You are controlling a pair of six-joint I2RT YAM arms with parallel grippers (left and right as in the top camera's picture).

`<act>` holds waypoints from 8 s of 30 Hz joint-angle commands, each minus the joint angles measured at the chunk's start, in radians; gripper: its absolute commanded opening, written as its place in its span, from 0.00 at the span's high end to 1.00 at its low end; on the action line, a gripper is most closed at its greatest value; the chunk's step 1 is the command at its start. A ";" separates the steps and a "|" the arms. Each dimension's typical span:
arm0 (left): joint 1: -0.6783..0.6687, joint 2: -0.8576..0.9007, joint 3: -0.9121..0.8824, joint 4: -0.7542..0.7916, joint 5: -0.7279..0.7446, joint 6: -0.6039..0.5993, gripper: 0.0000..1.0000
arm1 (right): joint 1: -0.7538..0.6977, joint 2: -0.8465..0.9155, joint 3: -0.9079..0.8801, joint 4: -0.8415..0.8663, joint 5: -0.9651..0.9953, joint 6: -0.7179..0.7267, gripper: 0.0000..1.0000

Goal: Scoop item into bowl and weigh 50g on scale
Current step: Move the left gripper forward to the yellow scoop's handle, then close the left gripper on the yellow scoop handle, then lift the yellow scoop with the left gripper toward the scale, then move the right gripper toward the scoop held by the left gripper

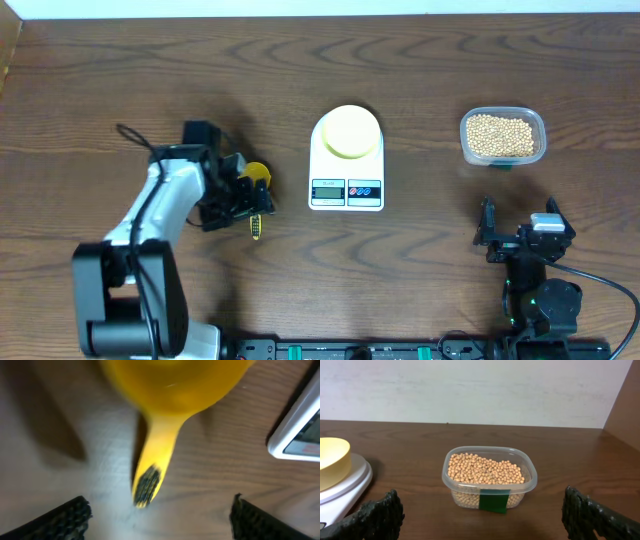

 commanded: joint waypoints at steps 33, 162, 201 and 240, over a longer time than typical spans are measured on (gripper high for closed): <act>-0.019 0.086 -0.074 0.194 0.002 0.037 0.41 | 0.007 -0.006 -0.003 -0.003 -0.002 -0.008 0.01; -0.209 -0.566 -0.053 0.250 0.662 -0.221 0.93 | 0.007 -0.006 -0.003 0.005 -0.238 0.224 0.01; -0.245 -0.563 -0.054 0.307 0.612 -0.212 0.93 | -0.020 0.644 0.762 -0.326 -0.855 0.386 0.01; -0.556 -0.531 -0.054 0.691 0.533 -0.508 0.93 | 0.282 0.939 0.762 -0.062 -0.842 1.103 0.41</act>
